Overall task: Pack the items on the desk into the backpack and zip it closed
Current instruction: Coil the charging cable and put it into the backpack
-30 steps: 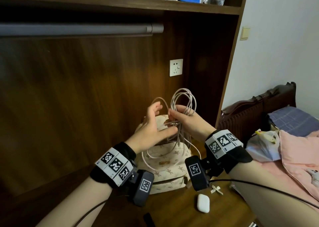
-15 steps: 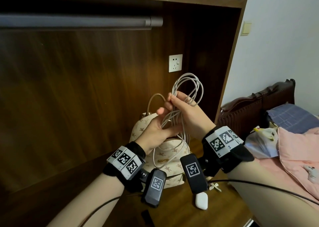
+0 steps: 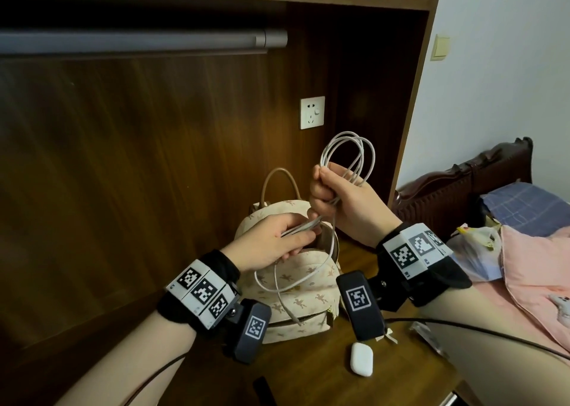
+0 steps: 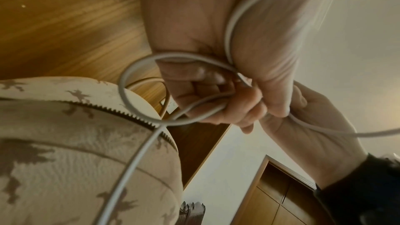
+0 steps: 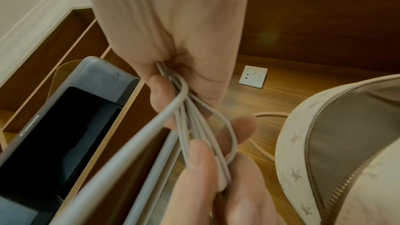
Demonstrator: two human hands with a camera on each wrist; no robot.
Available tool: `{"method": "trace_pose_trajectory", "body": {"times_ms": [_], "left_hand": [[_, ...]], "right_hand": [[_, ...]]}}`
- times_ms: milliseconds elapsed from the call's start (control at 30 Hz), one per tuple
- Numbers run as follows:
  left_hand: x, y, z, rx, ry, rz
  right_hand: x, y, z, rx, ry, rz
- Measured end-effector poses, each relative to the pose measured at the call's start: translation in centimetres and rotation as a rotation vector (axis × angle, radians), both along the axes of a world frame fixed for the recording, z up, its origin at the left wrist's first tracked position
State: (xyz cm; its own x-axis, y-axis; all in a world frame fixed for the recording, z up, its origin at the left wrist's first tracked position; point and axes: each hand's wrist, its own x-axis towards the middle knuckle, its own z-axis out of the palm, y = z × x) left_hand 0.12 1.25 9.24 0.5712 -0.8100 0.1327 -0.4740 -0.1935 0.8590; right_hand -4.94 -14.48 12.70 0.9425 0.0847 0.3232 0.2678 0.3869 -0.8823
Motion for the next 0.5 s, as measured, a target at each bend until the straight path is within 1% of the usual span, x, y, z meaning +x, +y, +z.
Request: {"method": "trace_pose_trajectory", "body": {"times_ms": [67,200,267,367,433,500], "left_hand": [[-0.2,0.1,-0.1,0.000,-0.036,-0.004],[-0.3,0.8,-0.2,0.116,-0.094,-0.046],[-0.1,1.3,-0.1,0.136,-0.094,-0.057],[0.6,2.1,0.2,0.099,-0.065,0.008],[1.1,2.5,0.4,0.073,-0.103,0.059],[1.6,2.9,0.5,-0.004,-0.079,0.135]], "right_hand": [[-0.1,-0.4,0.4,-0.021,0.008,-0.001],[-0.3,-1.4,0.9,-0.076,0.051,-0.029],[-0.4,-1.7,1.0,-0.078,0.052,-0.045],[-0.5,-2.1,1.1,-0.073,0.051,-0.082],[-0.5,-2.4,1.1,-0.098,0.052,-0.105],[-0.3,-2.8,1.1,-0.120,0.060,-0.131]]}}
